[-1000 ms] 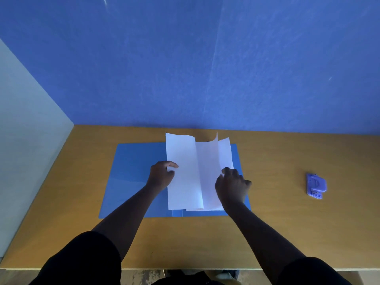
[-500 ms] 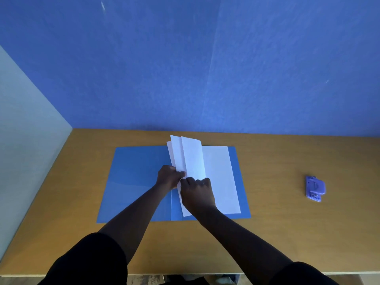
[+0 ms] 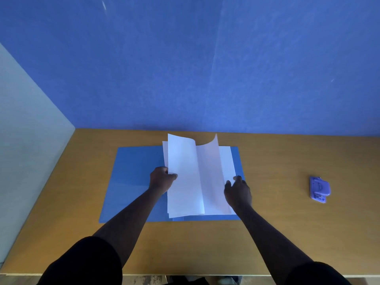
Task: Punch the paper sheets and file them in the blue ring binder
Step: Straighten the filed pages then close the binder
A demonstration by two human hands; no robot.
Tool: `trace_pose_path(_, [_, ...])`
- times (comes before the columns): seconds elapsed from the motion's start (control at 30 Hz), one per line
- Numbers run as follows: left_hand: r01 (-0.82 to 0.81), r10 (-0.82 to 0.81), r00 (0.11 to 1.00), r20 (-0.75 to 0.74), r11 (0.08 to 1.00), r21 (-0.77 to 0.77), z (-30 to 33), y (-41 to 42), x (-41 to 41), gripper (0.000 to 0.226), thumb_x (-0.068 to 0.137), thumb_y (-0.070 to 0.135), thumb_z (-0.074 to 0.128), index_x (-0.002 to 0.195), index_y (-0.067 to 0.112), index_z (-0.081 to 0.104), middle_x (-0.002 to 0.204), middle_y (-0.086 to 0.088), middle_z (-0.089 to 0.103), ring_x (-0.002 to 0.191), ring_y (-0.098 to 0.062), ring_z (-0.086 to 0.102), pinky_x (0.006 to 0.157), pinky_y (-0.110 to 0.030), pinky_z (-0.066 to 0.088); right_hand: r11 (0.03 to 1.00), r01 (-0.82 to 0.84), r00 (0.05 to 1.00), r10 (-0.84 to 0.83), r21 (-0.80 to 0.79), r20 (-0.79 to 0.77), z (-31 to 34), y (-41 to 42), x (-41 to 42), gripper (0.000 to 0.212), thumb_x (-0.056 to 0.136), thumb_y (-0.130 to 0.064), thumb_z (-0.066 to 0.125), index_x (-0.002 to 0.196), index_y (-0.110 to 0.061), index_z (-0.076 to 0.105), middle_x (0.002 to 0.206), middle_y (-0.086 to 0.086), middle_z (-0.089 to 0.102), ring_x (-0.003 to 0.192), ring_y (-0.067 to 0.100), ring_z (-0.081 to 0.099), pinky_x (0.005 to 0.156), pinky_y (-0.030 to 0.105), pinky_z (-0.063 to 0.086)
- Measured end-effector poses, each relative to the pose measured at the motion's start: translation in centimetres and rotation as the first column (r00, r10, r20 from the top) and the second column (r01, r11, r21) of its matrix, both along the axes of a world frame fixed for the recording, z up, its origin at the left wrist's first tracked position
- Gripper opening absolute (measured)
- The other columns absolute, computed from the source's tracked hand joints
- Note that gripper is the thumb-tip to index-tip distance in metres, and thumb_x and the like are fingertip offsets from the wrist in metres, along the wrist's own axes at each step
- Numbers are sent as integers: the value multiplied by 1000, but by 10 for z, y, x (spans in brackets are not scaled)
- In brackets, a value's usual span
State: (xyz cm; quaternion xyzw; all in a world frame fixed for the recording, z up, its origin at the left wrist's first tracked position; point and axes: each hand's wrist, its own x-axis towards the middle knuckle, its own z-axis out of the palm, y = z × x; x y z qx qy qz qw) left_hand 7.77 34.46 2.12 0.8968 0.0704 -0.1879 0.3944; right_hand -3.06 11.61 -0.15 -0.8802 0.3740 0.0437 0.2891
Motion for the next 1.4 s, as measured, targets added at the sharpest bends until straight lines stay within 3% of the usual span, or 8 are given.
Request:
trace_pose_path(0.2, [25, -33, 996, 88, 996, 87, -2, 10, -2, 35, 76, 16, 68, 63, 12, 35, 58, 0, 30, 53, -14, 30, 49, -27, 22, 1000, 26, 966, -28, -8, -257, -16, -16, -19, 53, 88, -17, 60, 133, -6, 36, 132, 18, 45, 121, 39, 46, 96, 46, 44])
trace_pose_path(0.43, [30, -42, 991, 129, 995, 100, -1, 16, -1, 34, 75, 10, 64, 65, 11, 32, 59, 1, 25, 53, -13, 24, 49, -27, 18, 964, 212, 973, -192, 163, -131, -22, -14, -20, 25, 79, 8, 49, 101, -3, 53, 98, 14, 62, 81, 31, 59, 59, 31, 46])
trace_pose_path(0.7, [31, -44, 988, 151, 995, 92, -1, 12, -1, 33, 75, 9, 63, 65, 12, 32, 59, 2, 26, 53, -12, 24, 49, -26, 19, 999, 40, 977, -44, -24, -208, -20, -5, -21, 35, 85, 8, 47, 120, 0, 45, 121, 20, 47, 111, 36, 49, 94, 42, 47])
trace_pose_path(0.83, [43, -57, 984, 167, 995, 86, -1, 8, -2, 28, 78, 9, 62, 67, 12, 37, 59, 4, 30, 51, -10, 28, 45, -21, 21, 978, 178, 977, -164, 107, -134, -23, -8, -18, 29, 78, 12, 50, 104, 0, 49, 106, 18, 56, 89, 36, 61, 64, 35, 48])
trace_pose_path(0.93, [54, -65, 987, 148, 995, 78, -2, 6, -4, 16, 82, 10, 63, 95, 11, 55, 69, 3, 46, 59, -9, 44, 45, -17, 31, 984, 150, 975, -130, 100, -179, -23, -12, -18, 22, 73, 8, 56, 89, -7, 51, 88, 10, 60, 89, 32, 63, 62, 31, 46])
trace_pose_path(1.13, [108, -89, 968, 233, 992, -70, 3, 3, -13, 83, 81, 1, 59, 147, 40, 28, 80, 8, 52, 60, -11, 54, 44, -7, 39, 996, 37, 999, -39, 81, 28, -8, 0, -10, 22, 71, 0, 57, 90, -8, 49, 83, 7, 58, 81, 32, 60, 61, 33, 46])
trace_pose_path(1.33, [213, -208, 960, 188, 977, -5, -1, -5, -8, 22, 89, 8, 59, 99, 20, 75, 107, 1, 71, 78, -2, 62, 61, -3, 41, 975, -191, 959, 162, 111, 234, 24, 46, 7, 24, 83, -28, 57, 104, -18, 59, 91, 0, 70, 82, 24, 66, 67, 35, 55])
trace_pose_path(1.4, [219, -218, 956, 194, 976, 15, 1, -10, -8, 24, 94, 24, 58, 81, 12, 75, 89, -2, 74, 79, -9, 64, 68, -17, 43, 949, -309, 921, 282, 61, 268, 30, 59, 11, 22, 85, -28, 56, 103, -16, 62, 90, 3, 71, 82, 26, 66, 67, 34, 54])
